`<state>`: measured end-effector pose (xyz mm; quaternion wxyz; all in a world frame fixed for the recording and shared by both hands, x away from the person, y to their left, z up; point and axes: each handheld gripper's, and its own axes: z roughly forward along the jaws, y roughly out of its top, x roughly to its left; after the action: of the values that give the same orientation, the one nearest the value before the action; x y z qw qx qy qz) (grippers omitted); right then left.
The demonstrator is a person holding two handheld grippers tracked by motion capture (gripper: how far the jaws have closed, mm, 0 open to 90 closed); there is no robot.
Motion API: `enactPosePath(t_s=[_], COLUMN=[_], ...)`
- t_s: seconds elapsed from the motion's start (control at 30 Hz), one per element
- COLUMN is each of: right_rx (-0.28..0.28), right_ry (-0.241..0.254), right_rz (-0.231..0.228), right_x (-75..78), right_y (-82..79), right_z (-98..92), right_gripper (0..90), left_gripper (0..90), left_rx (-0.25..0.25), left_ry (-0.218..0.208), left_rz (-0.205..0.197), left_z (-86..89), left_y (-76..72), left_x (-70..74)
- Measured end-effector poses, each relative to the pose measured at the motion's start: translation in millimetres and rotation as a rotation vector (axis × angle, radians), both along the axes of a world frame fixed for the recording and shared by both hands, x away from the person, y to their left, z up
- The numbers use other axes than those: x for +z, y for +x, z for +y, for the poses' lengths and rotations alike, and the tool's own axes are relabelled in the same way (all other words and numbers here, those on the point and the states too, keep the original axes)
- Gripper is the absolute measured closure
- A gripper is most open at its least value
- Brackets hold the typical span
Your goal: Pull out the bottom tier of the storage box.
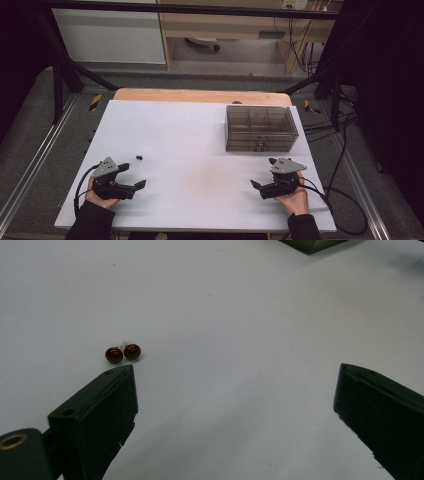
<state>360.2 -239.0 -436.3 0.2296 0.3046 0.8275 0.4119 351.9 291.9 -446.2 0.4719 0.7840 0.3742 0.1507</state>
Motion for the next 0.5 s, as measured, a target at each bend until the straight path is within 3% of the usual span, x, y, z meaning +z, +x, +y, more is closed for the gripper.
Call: enactPosePath(t_s=[0.5], right_rx=[0.016], right_ry=[-0.193], right_rz=[-0.049], right_x=[6.0], right_y=[3.9], right_z=[14.1], right_gripper=[0.7], left_gripper=[3.8], left_rx=[0.003], left_ry=[0.002], left_rz=[-0.002], left_z=[0.2], left_y=[-0.1], left_x=[0.0])
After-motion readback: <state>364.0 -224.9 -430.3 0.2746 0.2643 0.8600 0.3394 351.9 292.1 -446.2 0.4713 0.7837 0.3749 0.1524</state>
